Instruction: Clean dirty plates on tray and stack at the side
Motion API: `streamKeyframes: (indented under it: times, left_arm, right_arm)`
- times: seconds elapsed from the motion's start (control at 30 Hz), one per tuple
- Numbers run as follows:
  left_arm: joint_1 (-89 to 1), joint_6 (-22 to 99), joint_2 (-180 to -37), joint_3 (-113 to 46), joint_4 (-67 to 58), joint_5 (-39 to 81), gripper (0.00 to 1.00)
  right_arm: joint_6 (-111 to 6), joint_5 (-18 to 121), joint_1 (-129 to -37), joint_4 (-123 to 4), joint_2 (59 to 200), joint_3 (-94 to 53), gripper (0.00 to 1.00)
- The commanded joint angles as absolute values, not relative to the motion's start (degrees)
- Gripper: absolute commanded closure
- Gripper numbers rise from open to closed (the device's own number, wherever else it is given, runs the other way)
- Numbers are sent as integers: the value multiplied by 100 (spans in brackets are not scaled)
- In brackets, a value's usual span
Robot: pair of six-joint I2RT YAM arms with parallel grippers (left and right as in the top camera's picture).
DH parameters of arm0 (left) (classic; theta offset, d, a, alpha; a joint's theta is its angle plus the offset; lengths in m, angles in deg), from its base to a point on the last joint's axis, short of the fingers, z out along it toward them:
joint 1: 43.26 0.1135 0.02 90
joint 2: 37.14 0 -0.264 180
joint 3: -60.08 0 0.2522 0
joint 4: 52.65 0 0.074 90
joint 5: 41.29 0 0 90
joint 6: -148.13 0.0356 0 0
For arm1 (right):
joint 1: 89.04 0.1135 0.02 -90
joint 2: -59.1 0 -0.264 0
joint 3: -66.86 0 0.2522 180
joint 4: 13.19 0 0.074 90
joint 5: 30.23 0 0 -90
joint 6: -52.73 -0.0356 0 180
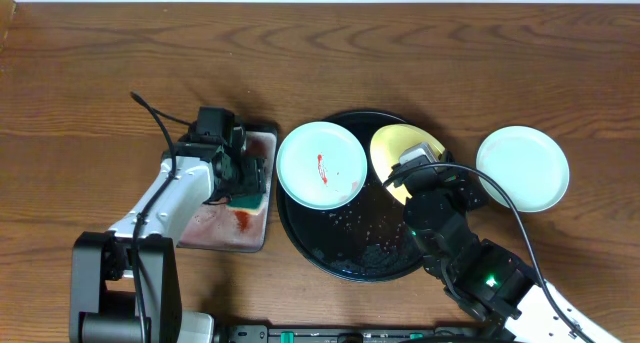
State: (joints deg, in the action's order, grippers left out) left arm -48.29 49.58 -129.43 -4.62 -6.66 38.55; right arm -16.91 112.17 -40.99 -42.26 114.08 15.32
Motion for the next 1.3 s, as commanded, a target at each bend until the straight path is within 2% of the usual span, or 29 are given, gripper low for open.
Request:
streamKeyframes:
  times: [0.0, 0.07, 0.1, 0.4, 0.63, 0.67, 0.7, 0.73, 0.8, 0.97, 1.13, 1.27]
  left_arm:
    - [-4810, 4995, -12897, -403, -596, 3910, 27]
    - [-4810, 4995, -12921, -307, -591, 3908, 29]
    - [-4810, 4993, -12935, -259, -594, 3899, 34]
    - [-4810, 4995, -12972, 3, -679, 3888, 92]
    - [-4808, 4997, -12841, -333, -349, 3890, 93]
    - [-4808, 4997, -12799, -403, -281, 3890, 86]
    - [-4808, 4997, -12705, -493, -183, 3890, 47]
    - [-4808, 4995, -12659, -499, -178, 3888, 40]
    - [-4810, 4995, -12570, -499, -137, 3886, 36]
    - [-4810, 4993, -12559, -480, -102, 3868, 36]
    - [-4810, 4993, -12565, -480, -121, 3868, 56]
    - [-4810, 4990, -12668, -386, -209, 3868, 56]
  right_arm:
    - [-1713, 11267, -4057, -4215, 11349, 1410, 99]
    - [-1713, 11267, -4057, -4215, 11349, 1410, 99]
    - [-1713, 11267, -4057, -4215, 11349, 1410, 99]
    - [-1713, 11267, -4057, -4215, 11349, 1410, 99]
    - [-1708, 11267, -4057, -4213, 11349, 1410, 99]
    - [-1708, 11267, -4057, -4213, 11349, 1410, 99]
    - [-1706, 11267, -4057, -4213, 11349, 1410, 99]
    - [-1708, 11267, -4057, -4213, 11349, 1410, 99]
    - [-1708, 11265, -4057, -4213, 11349, 1410, 99]
    - [-1710, 11265, -4057, -4213, 11349, 1410, 99]
    - [-1710, 11267, -4057, -4215, 11349, 1410, 99]
    - [-1710, 11267, -4057, -4217, 11349, 1410, 99]
